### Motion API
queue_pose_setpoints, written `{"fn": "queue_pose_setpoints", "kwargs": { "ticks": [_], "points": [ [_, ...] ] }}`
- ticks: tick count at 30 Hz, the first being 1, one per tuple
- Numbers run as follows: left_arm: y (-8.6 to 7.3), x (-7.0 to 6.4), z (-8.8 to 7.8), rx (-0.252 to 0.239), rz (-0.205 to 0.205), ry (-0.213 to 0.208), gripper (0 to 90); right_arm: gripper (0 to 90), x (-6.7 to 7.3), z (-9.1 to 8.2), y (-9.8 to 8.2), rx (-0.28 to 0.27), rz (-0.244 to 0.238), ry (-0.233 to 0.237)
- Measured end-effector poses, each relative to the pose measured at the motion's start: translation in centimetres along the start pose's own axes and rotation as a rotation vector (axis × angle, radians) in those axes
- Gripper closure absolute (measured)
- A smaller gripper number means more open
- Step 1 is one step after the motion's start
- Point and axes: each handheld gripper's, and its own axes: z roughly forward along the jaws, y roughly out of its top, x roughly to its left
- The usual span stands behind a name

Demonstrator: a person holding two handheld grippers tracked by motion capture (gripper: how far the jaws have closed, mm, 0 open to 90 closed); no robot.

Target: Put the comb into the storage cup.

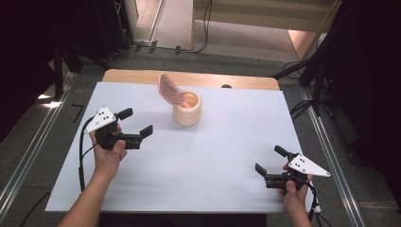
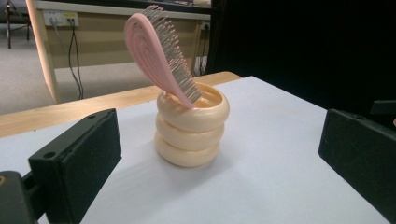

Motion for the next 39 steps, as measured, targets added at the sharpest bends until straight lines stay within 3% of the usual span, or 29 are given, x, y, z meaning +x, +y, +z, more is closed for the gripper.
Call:
{"fn": "queue_pose_setpoints", "kwargs": {
  "ticks": [23, 35, 39],
  "points": [
    [-3.1, 0.1, -4.1, -0.008, 0.026, 0.038, 0.0, 0.0, 0.1, 0.0, 0.1, -0.001, -0.003, -0.002],
    [-4.7, 0.3, -5.7, 0.027, 0.045, 0.064, 0.0, 0.0, 0.1, 0.0, 0.1, -0.004, 0.006, -0.013],
    [-5.4, 0.4, -6.2, 0.029, 0.028, 0.071, 0.0, 0.0, 0.0, -0.1, 0.1, -0.006, 0.006, -0.012]
  ]
}}
